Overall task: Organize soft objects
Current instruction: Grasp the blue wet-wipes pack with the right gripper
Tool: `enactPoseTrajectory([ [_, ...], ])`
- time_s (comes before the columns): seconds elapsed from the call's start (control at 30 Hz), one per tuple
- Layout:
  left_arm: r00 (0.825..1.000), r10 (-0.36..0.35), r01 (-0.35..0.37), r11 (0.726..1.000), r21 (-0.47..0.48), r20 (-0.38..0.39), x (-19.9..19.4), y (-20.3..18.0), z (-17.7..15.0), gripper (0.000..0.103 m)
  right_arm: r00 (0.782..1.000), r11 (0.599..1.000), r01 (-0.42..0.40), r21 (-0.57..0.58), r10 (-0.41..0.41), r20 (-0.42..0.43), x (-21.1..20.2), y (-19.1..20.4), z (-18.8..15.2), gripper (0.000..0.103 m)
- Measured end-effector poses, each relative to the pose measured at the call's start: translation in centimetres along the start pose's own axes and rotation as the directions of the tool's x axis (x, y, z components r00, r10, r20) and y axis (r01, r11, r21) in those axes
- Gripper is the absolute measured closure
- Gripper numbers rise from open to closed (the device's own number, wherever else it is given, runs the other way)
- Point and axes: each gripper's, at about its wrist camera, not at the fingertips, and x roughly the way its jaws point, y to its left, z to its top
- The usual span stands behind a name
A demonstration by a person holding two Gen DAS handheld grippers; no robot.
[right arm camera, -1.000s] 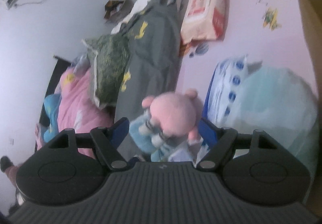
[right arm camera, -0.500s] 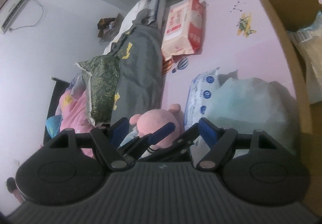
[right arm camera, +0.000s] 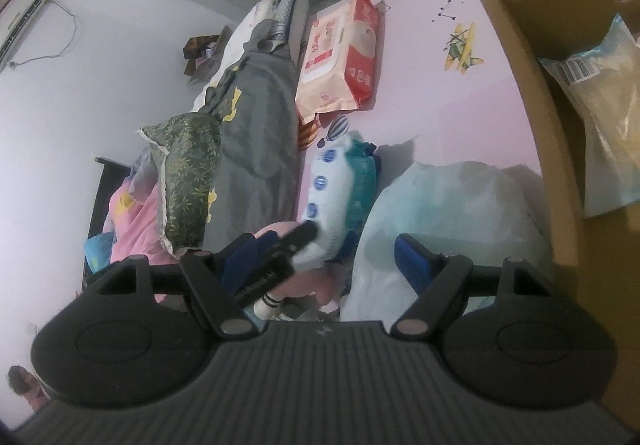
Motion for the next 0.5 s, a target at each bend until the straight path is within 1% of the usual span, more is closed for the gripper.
enactPoseTrajectory([
  [0.07,0.999,0.033,-0.033,0.999,0.0,0.003,0.3,0.7,0.5,0.033,1.0,1.0,-0.004,-0.003,0.004,-0.002,0.3,0.4,0.2,0.027],
  [0.17,0.998,0.055,-0.055,0.998,-0.012,-0.002,0.9,1.7,1.1,0.03,1.0,1.0,-0.013,-0.006,0.013,-0.007,1.2,1.1,0.6,0.027],
  [0.23,0.996,0.087,-0.087,0.996,-0.008,-0.007,1.4,2.0,1.4,0.03,1.0,1.0,-0.017,-0.003,0.017,-0.013,2.2,1.7,1.1,0.027],
  [0.33,0.99,0.135,-0.134,0.991,0.017,-0.04,2.5,2.3,1.4,0.032,0.999,1.0,-0.029,0.001,0.029,-0.031,4.2,2.9,2.2,0.027],
  [0.37,0.989,0.139,-0.138,0.99,0.021,-0.055,2.9,2.4,1.4,0.032,0.999,0.999,-0.032,0.008,0.032,-0.04,5.1,3.2,2.7,0.027],
  [0.43,0.99,0.124,-0.124,0.992,0.003,-0.066,3.1,2.8,1.4,0.032,0.998,0.999,-0.026,0.03,0.028,-0.064,7.2,3.7,3.8,0.027],
  [0.5,0.995,0.085,-0.087,0.996,-0.032,-0.055,2.5,3.2,1.4,0.032,0.997,0.999,0.016,0.048,-0.013,-0.075,9.0,3.7,4.9,0.027],
])
